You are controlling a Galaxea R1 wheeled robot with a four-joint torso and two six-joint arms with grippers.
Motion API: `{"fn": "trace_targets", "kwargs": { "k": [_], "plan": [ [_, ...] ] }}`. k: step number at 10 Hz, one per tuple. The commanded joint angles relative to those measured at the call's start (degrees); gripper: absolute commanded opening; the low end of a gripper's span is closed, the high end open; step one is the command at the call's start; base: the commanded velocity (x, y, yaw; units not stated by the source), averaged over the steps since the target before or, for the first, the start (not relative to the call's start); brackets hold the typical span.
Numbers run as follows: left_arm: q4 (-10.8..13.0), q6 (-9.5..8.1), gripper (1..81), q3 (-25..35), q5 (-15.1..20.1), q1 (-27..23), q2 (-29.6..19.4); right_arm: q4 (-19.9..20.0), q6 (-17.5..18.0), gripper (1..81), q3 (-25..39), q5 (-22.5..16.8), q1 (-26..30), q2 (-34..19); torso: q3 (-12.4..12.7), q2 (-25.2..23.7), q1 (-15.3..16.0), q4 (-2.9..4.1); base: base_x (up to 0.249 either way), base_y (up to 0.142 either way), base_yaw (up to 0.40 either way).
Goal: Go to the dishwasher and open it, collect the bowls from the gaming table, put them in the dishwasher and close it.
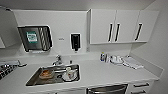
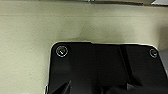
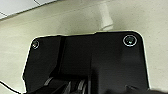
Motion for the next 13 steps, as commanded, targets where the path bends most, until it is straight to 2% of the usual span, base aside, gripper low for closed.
{"fn": "trace_targets", "kwargs": {
  "k": [1, 8, 10, 12, 13],
  "plan": [
    [-0.1, -0.16, 81.1, -0.3, 2.3, -3.3, 0.0, 0.1, 0.0, 81.1, 0.3, -2.5, 3.3, 0.1, 0.0, 0.0, 0.0, 0.0, 0.081, 0.0, 0.0],
    [0.7, 0.2, 81.1, -0.2, 2.3, -3.0, -1.2, 1.2, 0.4, 81.1, 2.1, -3.4, 3.3, -1.0, 0.0, 0.0, 0.0, 0.0, 0.023, 0.0, 0.0],
    [2.0, 0.37, 81.1, 4.2, 2.1, -2.8, -3.7, 2.0, 0.5, 81.1, 9.8, -3.6, 3.1, -5.3, 0.0, 0.0, 0.0, 0.0, 0.0, 0.0, 0.0],
    [2.0, 0.37, 81.1, 13.0, 2.0, -2.8, -8.7, 4.8, 0.5, 81.1, 19.5, -3.6, 3.2, -11.6, 0.0, 0.0, 0.0, 0.0, 0.0, 0.0, 0.0],
    [2.0, 0.2, 81.1, 16.5, 2.0, -2.8, -10.9, 5.5, 0.7, 81.1, 23.8, -3.7, 3.3, -14.5, 0.0, -5.7, 3.7, 0.0, 0.0, 0.0, 0.0]
  ]
}}
